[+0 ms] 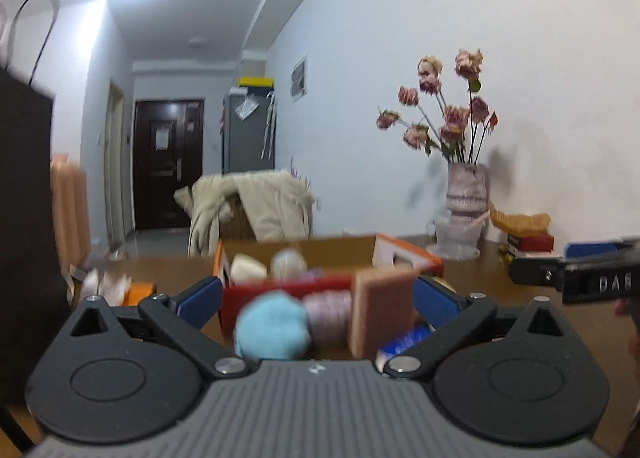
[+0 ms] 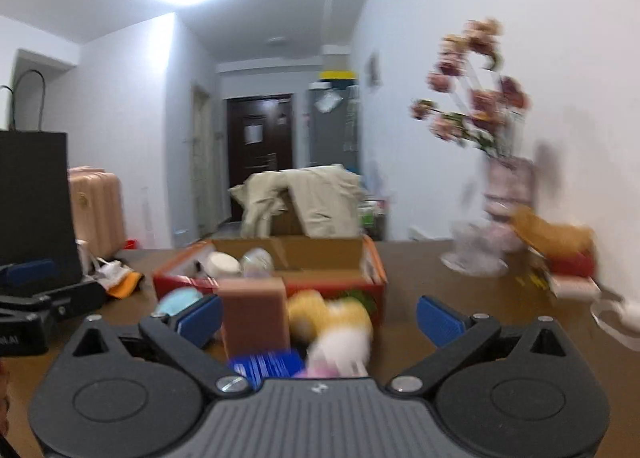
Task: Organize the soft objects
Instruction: 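Grasp the pink satin scrunchie with the left gripper, then carry the pink scrunchie into the box and open the left gripper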
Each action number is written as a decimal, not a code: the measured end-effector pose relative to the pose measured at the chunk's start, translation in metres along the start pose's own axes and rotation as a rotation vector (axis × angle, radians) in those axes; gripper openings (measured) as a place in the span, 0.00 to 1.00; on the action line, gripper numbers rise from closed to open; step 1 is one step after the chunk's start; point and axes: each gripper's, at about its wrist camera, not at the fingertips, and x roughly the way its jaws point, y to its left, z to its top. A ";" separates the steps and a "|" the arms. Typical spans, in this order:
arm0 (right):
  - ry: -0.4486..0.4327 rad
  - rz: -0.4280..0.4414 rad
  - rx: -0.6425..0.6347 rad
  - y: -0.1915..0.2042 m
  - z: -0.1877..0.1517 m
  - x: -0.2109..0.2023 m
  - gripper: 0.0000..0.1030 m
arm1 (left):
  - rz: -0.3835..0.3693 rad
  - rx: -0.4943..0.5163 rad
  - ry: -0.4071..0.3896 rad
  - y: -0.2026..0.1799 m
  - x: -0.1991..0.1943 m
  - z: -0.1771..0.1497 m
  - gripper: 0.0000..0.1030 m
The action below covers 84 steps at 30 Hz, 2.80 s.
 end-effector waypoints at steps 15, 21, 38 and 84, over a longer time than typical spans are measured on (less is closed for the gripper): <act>-0.032 -0.025 -0.063 0.011 -0.075 -0.052 1.00 | 0.050 -0.034 -0.009 0.000 -0.058 -0.050 1.00; 0.007 -0.015 -0.029 0.008 -0.074 -0.045 0.97 | 0.007 -0.012 0.069 -0.008 -0.038 -0.044 1.00; 0.244 0.179 0.138 -0.042 -0.025 0.060 0.61 | -0.204 -0.094 0.403 -0.065 0.068 -0.036 0.69; 0.434 0.065 0.154 -0.060 0.096 0.421 0.42 | -0.248 -0.054 0.519 0.029 0.444 0.092 0.34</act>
